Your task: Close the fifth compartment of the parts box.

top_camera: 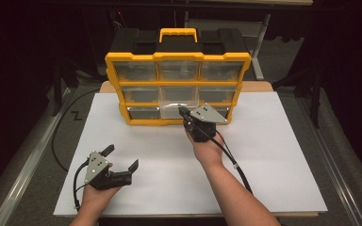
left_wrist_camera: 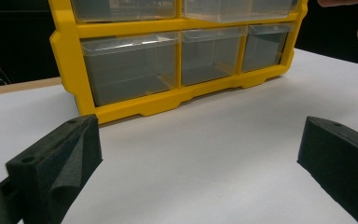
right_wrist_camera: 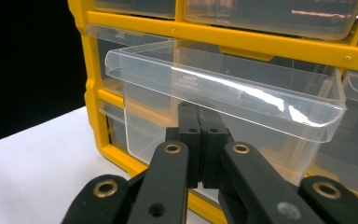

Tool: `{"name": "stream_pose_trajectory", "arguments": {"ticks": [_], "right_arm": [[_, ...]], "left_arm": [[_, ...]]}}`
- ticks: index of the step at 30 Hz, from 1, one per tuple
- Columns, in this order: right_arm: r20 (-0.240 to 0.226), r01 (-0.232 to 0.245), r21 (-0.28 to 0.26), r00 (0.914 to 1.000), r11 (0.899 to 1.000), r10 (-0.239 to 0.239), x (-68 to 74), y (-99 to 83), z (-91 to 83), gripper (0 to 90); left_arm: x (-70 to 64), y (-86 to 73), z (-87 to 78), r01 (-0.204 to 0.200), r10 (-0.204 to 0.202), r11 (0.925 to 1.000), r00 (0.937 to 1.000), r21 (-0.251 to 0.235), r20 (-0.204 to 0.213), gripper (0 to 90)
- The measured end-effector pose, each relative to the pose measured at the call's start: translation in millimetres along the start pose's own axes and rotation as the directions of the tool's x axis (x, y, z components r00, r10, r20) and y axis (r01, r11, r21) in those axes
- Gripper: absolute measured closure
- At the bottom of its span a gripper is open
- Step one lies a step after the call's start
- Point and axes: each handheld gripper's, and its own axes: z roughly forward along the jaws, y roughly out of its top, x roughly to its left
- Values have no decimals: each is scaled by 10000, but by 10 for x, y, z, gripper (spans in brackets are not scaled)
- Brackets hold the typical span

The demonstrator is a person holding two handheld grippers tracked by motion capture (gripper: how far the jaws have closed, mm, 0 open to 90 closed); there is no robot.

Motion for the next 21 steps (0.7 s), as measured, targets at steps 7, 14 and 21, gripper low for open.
{"name": "stream_pose_trajectory", "arguments": {"ticks": [7, 14, 21], "right_arm": [[115, 60, 87, 9999, 9999, -61, -35, 19, 60, 900], [245, 48, 135, 9997, 9999, -51, -65, 37, 125, 900], [394, 95, 186, 9992, 9998, -102, -105, 58, 204, 900]], "left_arm": [[-1, 0, 0, 18, -18, 10000, 10000, -3, 10, 3], [2, 0, -4, 62, -62, 10000, 10000, -36, 11, 3], [7, -3, -7, 126, -126, 9999, 9999, -48, -11, 3]]}}
